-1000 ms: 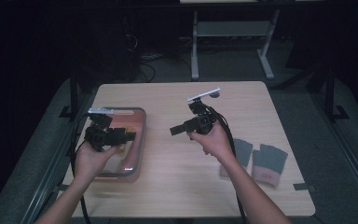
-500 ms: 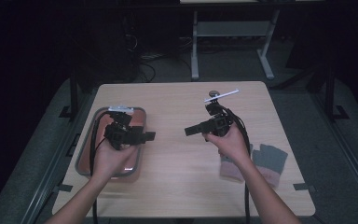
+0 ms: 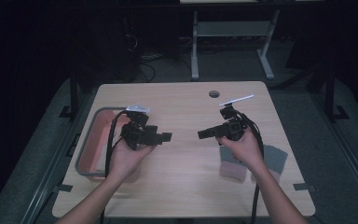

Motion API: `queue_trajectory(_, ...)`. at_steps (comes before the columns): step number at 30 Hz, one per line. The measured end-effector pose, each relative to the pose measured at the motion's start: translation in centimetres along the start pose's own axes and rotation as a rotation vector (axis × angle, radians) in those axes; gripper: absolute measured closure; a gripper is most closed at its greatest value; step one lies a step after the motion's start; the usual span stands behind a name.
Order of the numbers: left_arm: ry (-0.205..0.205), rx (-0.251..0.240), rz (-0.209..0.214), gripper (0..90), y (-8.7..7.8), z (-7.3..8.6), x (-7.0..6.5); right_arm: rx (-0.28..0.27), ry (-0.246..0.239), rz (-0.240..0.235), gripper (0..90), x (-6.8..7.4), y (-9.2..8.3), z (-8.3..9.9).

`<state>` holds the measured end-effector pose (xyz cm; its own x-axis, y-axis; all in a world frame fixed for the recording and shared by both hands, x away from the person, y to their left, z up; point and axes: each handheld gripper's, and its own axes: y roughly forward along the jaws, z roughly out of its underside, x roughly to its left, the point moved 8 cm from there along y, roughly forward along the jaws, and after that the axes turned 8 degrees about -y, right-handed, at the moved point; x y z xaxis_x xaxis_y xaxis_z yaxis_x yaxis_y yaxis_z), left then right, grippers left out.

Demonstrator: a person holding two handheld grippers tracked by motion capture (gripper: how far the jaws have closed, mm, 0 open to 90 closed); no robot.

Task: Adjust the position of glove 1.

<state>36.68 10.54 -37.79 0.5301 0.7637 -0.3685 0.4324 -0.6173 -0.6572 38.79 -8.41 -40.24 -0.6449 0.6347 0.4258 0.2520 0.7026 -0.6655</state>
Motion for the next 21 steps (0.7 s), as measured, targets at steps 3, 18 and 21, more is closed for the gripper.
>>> queue_trajectory(3,0.01,0.01,0.013,29.3,0.6,0.0,-0.7,-0.007,0.01,0.006,46.0,-0.4,-0.5,0.4)
queue_trajectory(18,0.041,0.036,0.068,27.3,4.0,0.3,-4.2,-0.007,0.036,0.075,44.5,-3.3,-3.2,3.7)
queue_trajectory(21,0.053,0.043,0.073,26.5,4.7,0.4,-4.9,0.002,0.042,0.092,44.1,-4.0,-3.7,4.5)
